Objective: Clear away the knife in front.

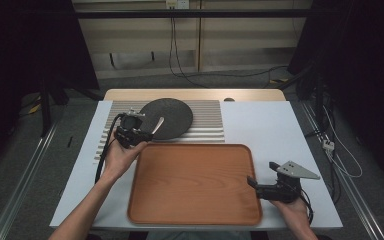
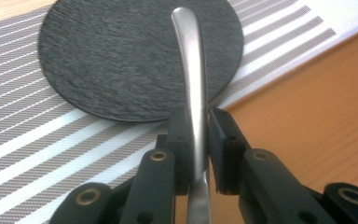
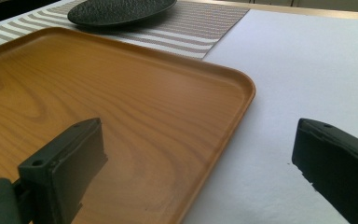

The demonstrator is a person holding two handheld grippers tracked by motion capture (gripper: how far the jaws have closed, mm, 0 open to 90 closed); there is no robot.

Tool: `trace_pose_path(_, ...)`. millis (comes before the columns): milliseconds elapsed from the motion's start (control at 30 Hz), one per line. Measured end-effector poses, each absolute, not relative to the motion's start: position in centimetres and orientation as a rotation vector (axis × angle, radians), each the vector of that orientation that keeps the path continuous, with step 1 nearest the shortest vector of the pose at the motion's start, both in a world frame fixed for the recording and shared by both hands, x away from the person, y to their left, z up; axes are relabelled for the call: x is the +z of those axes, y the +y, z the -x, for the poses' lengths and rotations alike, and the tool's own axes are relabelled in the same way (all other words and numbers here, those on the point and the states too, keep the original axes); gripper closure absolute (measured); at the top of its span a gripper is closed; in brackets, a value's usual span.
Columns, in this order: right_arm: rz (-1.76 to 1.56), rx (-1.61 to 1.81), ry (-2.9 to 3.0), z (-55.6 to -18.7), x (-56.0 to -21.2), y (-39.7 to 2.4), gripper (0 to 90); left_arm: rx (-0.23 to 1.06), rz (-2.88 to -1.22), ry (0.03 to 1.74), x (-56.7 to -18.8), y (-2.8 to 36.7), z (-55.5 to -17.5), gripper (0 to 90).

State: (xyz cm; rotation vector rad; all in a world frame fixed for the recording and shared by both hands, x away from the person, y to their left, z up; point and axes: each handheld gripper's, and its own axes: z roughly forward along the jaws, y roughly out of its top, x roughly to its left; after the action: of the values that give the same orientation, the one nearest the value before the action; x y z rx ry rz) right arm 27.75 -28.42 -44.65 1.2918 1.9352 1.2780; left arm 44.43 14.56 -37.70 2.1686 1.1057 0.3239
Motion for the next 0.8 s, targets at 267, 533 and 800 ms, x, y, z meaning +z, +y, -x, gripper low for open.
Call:
trace_pose_path(267,-1.29,1.278,1.938,-27.8,-44.7,-28.4,2.3,0.313,-2.226,1.049,-38.4,13.6,-43.0,79.9)
trace_pose_path(533,-1.291,1.277,1.937,-27.8,-44.6,-28.4,2.3,0.277,-2.263,1.033,-39.6,12.2,-41.8,79.9)
trace_pose_path(800,-1.29,1.278,1.938,-27.8,-44.6,-28.4,2.3,0.235,-2.283,1.056,-40.4,11.1,-40.9,79.9)
